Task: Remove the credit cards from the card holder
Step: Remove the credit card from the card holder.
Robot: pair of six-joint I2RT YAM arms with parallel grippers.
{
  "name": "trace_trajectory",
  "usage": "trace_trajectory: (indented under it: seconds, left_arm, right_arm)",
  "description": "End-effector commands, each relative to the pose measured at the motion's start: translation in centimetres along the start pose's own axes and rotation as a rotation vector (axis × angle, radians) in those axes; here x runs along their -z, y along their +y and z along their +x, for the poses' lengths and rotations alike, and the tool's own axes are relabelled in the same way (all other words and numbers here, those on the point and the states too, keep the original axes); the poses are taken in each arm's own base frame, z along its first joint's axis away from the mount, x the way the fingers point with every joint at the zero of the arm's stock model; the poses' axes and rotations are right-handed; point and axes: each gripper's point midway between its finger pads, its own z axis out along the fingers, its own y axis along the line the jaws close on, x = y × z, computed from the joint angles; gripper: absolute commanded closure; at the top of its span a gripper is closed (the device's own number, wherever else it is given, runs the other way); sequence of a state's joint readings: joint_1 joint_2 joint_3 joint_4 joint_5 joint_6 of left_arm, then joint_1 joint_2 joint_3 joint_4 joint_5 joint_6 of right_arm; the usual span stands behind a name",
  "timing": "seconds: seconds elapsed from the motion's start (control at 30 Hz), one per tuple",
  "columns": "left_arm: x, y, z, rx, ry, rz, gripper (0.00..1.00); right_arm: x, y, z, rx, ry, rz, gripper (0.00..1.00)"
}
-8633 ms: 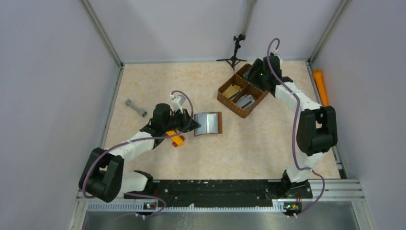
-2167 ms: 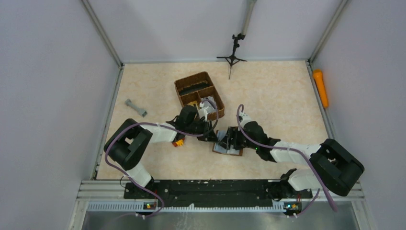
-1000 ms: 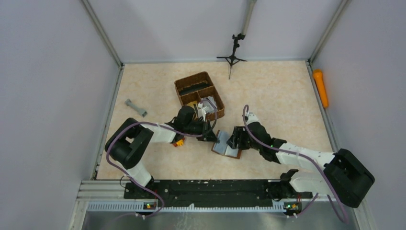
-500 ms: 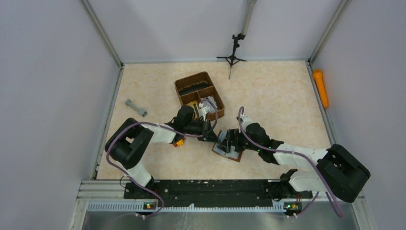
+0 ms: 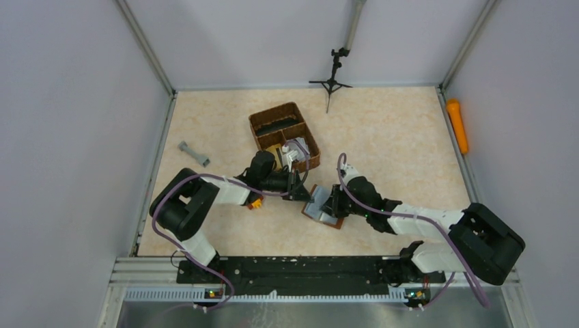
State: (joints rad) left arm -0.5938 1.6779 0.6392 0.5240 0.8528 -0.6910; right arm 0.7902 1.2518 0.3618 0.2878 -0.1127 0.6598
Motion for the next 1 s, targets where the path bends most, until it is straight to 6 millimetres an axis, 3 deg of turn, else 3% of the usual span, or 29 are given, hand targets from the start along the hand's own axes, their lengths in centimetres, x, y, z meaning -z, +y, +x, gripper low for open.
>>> trace_trajectory:
  seconds: [0.0,0.17,0.37,0.5,0.67,0.87,0.97]
  left_arm:
    - [0.2,-3.4,-0.6,-0.073,0.008,0.132,0.94]
    - [0.2,-3.4,-0.6,-0.076,0.006,0.128,0.94]
    - [0.5,-3.0,-0.7,-0.089,-0.006,0.088,0.94]
    - [0.6,-2.5,-0.8,-0.091,-0.005,0.055,0.83]
    - [0.6,-1.4,-0.9,-0.087,-0.004,-0.003,0.89]
    - [0.7,-0.7,-0.9,-0.095,-0.012,-0.057,0.92]
    - [0.7,-0.6,-0.9,-0.092,-0.01,-0.057,0.92]
  right_arm:
    - [0.1,-1.1,-2.0,0.004,-0.066,0.113,0.98]
    - [0.2,-1.4,-2.0,0.002,-0.062,0.133,1.0]
    - [0.9,-3.7,-1.9,-0.009,-0.062,0.267,1.0]
    - [1.6,-4.4,-1.9,-0.013,-0.075,0.305,1.0]
    - [2.1,-4.9,-2.0,-0.016,-0.083,0.335,1.0]
    - [3.8,-5.5,-2.9,0.008,-0.113,0.387,0.9]
    - [4.9,-5.5,-3.5,0.016,-0.139,0.406,0.73]
